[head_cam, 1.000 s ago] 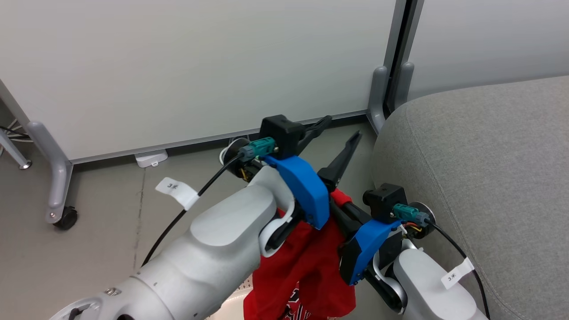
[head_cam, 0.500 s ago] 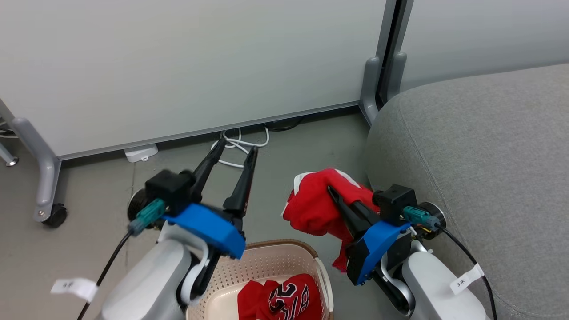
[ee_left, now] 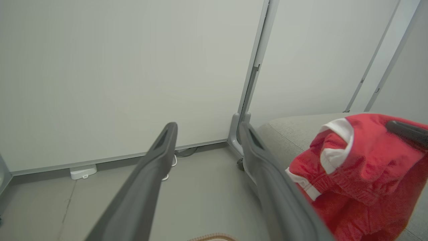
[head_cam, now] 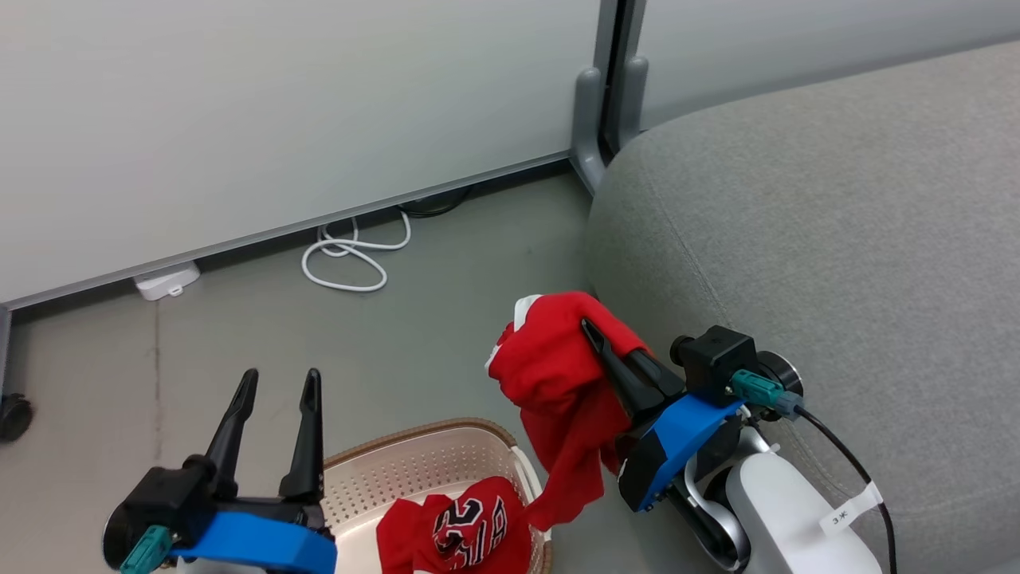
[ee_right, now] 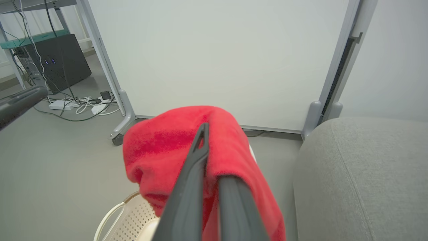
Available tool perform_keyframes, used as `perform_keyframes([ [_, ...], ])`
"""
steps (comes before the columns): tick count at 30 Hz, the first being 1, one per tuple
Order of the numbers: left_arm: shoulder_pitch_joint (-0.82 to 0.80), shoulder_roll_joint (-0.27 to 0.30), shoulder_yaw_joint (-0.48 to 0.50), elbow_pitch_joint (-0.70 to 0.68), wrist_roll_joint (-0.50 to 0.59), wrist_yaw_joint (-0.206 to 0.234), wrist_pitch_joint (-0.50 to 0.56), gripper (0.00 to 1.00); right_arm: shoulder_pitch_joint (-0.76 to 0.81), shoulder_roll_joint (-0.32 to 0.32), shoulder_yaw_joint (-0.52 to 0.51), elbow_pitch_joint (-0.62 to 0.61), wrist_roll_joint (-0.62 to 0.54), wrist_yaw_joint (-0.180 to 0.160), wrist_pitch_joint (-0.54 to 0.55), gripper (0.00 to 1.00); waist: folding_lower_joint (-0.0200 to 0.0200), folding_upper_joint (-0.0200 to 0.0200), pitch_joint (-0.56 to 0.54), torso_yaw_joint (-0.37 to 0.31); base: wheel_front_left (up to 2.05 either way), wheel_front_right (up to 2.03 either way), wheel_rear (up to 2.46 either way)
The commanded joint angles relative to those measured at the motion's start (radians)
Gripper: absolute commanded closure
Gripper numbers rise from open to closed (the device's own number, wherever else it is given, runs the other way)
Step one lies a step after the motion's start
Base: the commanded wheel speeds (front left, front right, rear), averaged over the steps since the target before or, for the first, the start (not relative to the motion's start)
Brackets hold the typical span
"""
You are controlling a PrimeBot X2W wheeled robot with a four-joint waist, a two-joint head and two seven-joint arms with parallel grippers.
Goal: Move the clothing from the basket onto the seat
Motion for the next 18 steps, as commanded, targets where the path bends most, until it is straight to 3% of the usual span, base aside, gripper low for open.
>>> perform_keyframes([
  [1,0.042,-0.011,0.044,-0.01,0.019,-0.013,-0.003,0.0,0.014,-0.003,-0.003,-0.02,0.007,0.0,0.002,1.0,0.0,0.0,0.022,-0.055,0.0,0.0,0.0],
  [12,0.097,-0.075,0.146,0.005,0.115,-0.087,-0.003,0.0,0.045,-0.002,-0.021,-0.045,0.019,0.0,0.0,1.0,0.0,0.0,0.046,-0.2,0.0,0.0,0.0],
  [18,0.099,-0.086,0.174,0.005,0.14,-0.106,-0.003,0.0,0.04,-0.002,-0.015,-0.046,0.025,0.0,-0.006,1.0,0.0,0.0,0.046,-0.269,0.0,0.0,0.0],
])
